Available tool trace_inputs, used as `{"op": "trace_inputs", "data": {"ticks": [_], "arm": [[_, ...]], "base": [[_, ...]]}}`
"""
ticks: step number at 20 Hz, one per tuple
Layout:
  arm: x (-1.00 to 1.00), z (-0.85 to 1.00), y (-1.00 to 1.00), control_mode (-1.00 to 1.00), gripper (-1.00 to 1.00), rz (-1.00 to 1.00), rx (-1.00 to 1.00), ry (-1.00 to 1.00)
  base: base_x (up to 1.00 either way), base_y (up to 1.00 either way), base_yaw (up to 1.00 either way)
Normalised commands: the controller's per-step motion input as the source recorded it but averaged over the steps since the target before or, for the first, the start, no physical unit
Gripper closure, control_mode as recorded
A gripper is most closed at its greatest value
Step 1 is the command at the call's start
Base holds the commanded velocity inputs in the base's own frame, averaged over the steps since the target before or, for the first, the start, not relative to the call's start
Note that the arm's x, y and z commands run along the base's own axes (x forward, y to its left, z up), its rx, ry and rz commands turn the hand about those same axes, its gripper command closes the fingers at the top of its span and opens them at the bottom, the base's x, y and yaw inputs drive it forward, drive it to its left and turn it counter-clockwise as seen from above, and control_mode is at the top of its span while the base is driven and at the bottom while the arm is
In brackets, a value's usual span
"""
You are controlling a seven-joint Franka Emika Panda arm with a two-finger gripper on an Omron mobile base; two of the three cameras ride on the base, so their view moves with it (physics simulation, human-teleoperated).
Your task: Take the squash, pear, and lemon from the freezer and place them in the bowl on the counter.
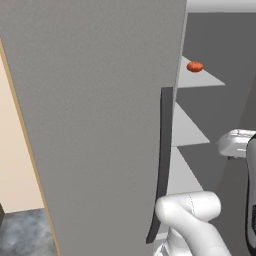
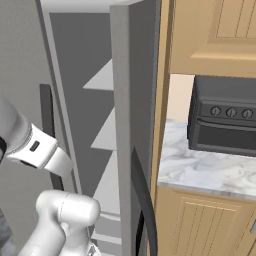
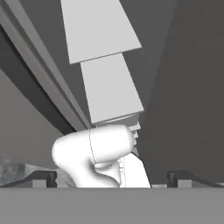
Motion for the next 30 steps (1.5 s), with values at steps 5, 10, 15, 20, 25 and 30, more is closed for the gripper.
{"op": "trace_inputs", "data": {"ticks": [5,10,15,20,25,30], "arm": [[0.14,0.43,-0.15,-1.00,-1.00,-0.15,0.00,-0.01],[0.40,0.29,-0.10,-1.00,-1.00,-0.09,0.00,0.00],[0.60,0.02,-0.04,-1.00,-1.00,-0.04,0.00,0.00],[0.53,0.00,-0.18,-1.00,-1.00,-0.01,0.00,0.00],[0.53,0.00,-0.24,-1.00,-1.00,0.00,0.02,0.00],[0.50,0.00,-0.11,-1.00,-1.00,0.00,0.00,-0.04]], "base": [[0.00,0.00,0.00],[0.00,0.00,0.00],[0.00,0.00,0.00],[0.00,0.00,0.00],[0.00,0.00,0.00],[0.00,0.00,0.00]]}}
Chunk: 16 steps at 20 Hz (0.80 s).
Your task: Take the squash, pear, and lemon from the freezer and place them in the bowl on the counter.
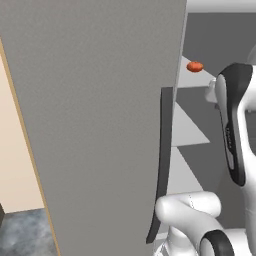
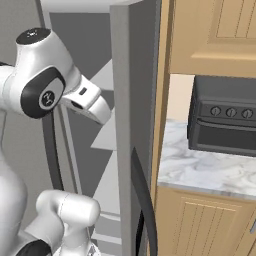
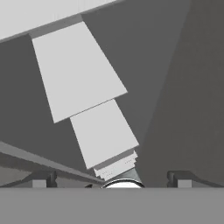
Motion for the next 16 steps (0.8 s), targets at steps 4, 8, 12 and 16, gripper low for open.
{"op": "trace_inputs", "data": {"ticks": [4,8,12,16], "arm": [[0.44,0.00,-0.14,-1.00,-1.00,0.00,0.00,-0.02],[0.38,0.00,-0.22,-1.00,-1.00,0.00,0.00,0.00],[0.40,0.00,-0.30,-1.00,-1.00,0.00,0.00,0.00],[0.46,0.00,-0.28,-1.00,-1.00,0.00,0.00,0.00]], "base": [[0.00,0.00,0.00],[0.00,0.00,0.00],[0.00,0.00,0.00],[0.00,0.00,0.00]]}}
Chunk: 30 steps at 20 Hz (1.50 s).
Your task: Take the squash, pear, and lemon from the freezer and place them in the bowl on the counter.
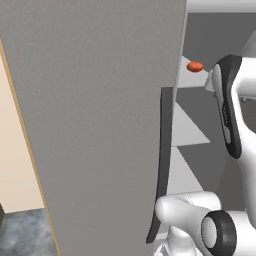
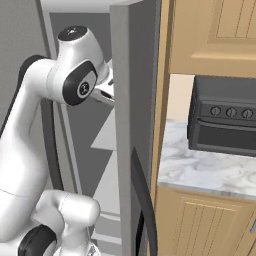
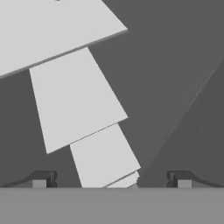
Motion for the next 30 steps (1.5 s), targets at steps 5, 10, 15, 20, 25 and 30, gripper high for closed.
{"op": "trace_inputs", "data": {"ticks": [5,10,15,20,25,30], "arm": [[0.45,-0.01,0.01,-1.00,-1.00,0.00,0.00,0.00],[0.32,0.01,0.01,-1.00,-1.00,-0.03,0.00,-0.06],[0.34,0.00,0.03,-1.00,-1.00,-0.08,0.00,-0.08],[0.26,0.00,0.02,-1.00,-1.00,-0.10,0.00,-0.09],[0.41,0.01,0.00,-1.00,-1.00,-0.05,0.00,-0.03],[0.41,0.00,0.00,-1.00,-1.00,-0.01,0.00,0.00]], "base": [[0.00,0.00,0.00],[0.00,0.00,0.00],[0.00,0.00,0.00],[0.00,0.00,0.00],[0.00,0.00,0.00],[0.00,0.00,0.00]]}}
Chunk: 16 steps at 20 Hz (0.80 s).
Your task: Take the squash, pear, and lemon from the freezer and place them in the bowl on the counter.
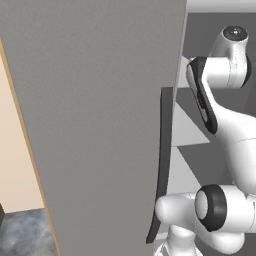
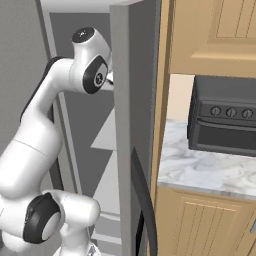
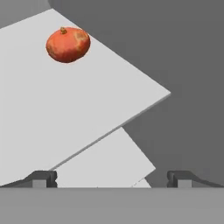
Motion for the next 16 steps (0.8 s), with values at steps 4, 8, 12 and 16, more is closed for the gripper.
{"op": "trace_inputs", "data": {"ticks": [4,8,12,16], "arm": [[0.26,0.00,-0.08,-1.00,-1.00,0.00,0.00,0.00],[0.36,0.00,-0.08,-1.00,-1.00,0.00,0.00,0.00],[0.35,0.00,-0.06,-1.00,-1.00,0.00,0.00,0.00],[0.36,0.00,0.00,-1.00,-1.00,0.00,0.00,0.00]], "base": [[0.00,0.00,0.00],[0.00,0.00,0.00],[0.00,0.00,0.00],[0.00,0.00,0.00]]}}
